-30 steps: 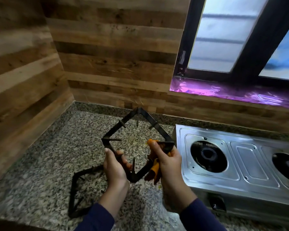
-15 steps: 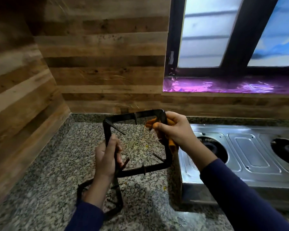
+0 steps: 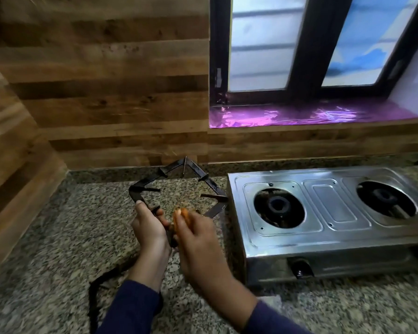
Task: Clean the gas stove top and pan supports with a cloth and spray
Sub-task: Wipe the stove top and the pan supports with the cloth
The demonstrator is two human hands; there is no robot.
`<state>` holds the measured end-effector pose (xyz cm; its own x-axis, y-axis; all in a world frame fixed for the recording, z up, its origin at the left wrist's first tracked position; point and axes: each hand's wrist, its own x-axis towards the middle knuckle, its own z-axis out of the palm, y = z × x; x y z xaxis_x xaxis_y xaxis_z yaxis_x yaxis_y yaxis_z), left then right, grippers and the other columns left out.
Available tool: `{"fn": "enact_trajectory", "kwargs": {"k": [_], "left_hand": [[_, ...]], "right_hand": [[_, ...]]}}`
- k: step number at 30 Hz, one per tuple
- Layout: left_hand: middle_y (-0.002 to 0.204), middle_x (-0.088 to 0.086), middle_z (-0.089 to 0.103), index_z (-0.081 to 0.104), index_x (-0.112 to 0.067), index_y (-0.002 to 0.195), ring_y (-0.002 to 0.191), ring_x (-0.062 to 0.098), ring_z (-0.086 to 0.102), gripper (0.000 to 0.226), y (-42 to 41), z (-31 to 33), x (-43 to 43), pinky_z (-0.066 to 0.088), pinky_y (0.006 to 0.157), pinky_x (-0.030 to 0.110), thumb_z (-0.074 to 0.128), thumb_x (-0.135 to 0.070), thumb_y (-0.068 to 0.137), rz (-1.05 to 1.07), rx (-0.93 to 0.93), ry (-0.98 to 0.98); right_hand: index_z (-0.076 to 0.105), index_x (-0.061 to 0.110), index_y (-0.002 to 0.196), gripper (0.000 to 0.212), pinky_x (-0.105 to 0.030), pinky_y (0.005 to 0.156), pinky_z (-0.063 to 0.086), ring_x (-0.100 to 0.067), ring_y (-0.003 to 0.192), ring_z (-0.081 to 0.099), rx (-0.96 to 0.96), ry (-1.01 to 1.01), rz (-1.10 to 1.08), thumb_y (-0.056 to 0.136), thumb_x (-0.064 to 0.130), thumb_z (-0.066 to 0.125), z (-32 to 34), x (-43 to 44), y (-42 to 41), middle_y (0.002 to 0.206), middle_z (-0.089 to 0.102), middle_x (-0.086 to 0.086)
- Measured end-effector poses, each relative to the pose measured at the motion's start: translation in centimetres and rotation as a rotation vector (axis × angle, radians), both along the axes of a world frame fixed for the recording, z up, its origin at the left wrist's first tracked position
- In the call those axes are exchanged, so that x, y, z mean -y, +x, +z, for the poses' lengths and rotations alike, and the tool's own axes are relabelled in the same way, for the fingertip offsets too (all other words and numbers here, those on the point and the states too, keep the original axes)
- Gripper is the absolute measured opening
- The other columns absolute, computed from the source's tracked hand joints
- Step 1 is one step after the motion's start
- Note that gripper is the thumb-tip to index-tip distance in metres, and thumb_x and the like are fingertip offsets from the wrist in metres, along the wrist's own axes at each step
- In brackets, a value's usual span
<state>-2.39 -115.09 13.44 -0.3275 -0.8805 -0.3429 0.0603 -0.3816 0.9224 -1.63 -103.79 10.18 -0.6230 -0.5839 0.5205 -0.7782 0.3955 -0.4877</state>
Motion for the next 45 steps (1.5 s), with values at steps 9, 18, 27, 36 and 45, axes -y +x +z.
{"fn": "enact_trajectory", "kwargs": {"k": [9, 18, 27, 36, 45], "left_hand": [[0.054, 0.003, 0.044, 0.050, -0.008, 0.074, 0.033, 0.011, 0.040, 0.049, -0.8, -2.5, -2.8, 0.034, 0.039, 0.024, 0.035, -0.047, 0.101, -0.083, -0.006, 0.036], [0.047, 0.002, 0.042, 0.050, -0.010, 0.075, 0.035, 0.015, 0.041, 0.050, -2.8, -2.1, -9.6, 0.037, 0.035, 0.025, 0.034, -0.049, 0.101, -0.197, -0.100, -0.056], [0.045, 0.004, 0.043, 0.050, -0.009, 0.074, 0.037, 0.020, 0.042, 0.048, -9.8, -0.6, -24.8, 0.039, 0.041, 0.026, 0.033, -0.044, 0.103, -0.397, -0.196, -0.212], [0.047, 0.001, 0.043, 0.047, -0.017, 0.068, 0.038, 0.018, 0.039, 0.047, -17.4, 1.9, -41.7, 0.039, 0.043, 0.030, 0.034, -0.047, 0.101, -0.457, -0.278, -0.125], [0.053, -0.001, 0.044, 0.051, -0.013, 0.086, 0.048, 0.018, 0.040, 0.043, -23.9, 2.7, -48.3, 0.045, 0.049, 0.030, 0.033, -0.051, 0.098, -0.410, -0.248, 0.107]], "right_hand": [[0.062, 0.019, 0.132, 0.040, -0.030, 0.093, 0.051, -0.021, 0.114, 0.060, 0.155, -0.139, 0.057, 0.093, 0.019, 0.061, -1.9, -5.9, -1.0, 0.124, 0.062, -0.008], [0.079, 0.021, 0.101, 0.027, -0.026, 0.083, 0.054, -0.019, 0.102, 0.069, 0.774, -0.818, -0.228, 0.086, 0.001, 0.071, -2.1, -11.0, -0.8, 0.103, 0.072, -0.001], [0.075, 0.017, 0.108, 0.024, -0.021, 0.087, 0.054, -0.015, 0.105, 0.064, 0.291, -0.868, -0.512, 0.089, 0.005, 0.068, 3.6, -23.4, -8.1, 0.110, 0.060, 0.000], [0.072, 0.018, 0.115, 0.031, -0.022, 0.084, 0.054, -0.011, 0.102, 0.062, 0.039, -0.758, -0.616, 0.087, 0.004, 0.071, 3.5, -40.2, -15.6, 0.110, 0.054, 0.002], [0.074, 0.015, 0.108, 0.032, -0.014, 0.084, 0.051, -0.003, 0.104, 0.063, 0.096, -0.745, -0.524, 0.082, -0.002, 0.069, -1.0, -50.4, -15.7, 0.106, 0.059, -0.007]]}}
